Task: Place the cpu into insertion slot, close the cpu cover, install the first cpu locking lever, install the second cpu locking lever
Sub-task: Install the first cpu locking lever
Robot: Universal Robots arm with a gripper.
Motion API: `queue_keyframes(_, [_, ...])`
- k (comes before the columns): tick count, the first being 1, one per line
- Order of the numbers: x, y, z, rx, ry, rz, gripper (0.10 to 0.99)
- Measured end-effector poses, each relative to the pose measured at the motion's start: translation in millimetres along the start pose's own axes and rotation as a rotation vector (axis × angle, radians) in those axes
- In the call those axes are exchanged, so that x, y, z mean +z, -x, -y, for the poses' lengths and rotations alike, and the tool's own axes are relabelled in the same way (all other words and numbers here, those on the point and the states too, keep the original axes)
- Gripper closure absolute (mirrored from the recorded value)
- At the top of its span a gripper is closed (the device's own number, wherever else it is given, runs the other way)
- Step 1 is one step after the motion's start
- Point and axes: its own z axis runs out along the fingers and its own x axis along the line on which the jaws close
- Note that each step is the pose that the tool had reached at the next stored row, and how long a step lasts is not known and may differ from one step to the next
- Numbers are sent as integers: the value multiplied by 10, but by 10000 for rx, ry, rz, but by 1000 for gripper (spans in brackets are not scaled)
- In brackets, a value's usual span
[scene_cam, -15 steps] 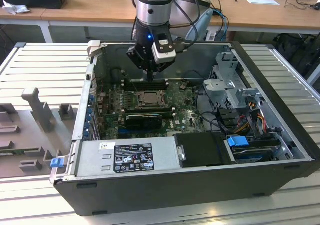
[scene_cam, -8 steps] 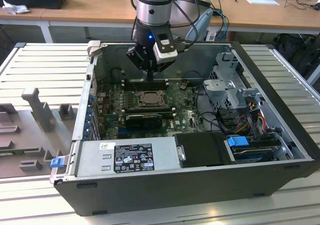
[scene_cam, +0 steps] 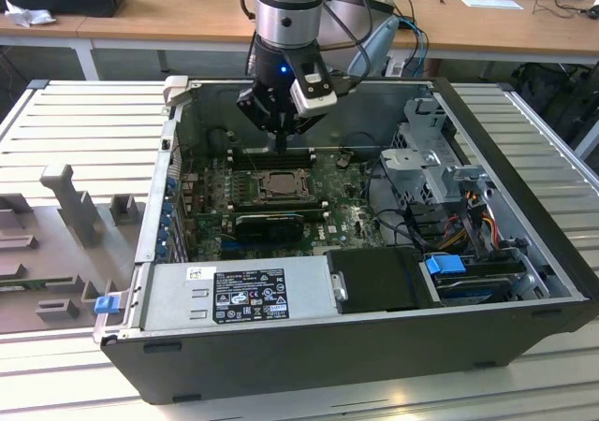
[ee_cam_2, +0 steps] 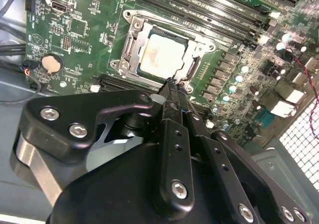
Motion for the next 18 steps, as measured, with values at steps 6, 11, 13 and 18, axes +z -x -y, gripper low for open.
queue_keyframes(6, [0,0,0,-471,-3,-12,980])
queue_keyframes(11, [0,0,0,-873,-4,-23,980])
queue_keyframes(13, [0,0,0,-1043,-6,-27,980])
queue_keyframes(18, [0,0,0,-1330,-8,-35,980])
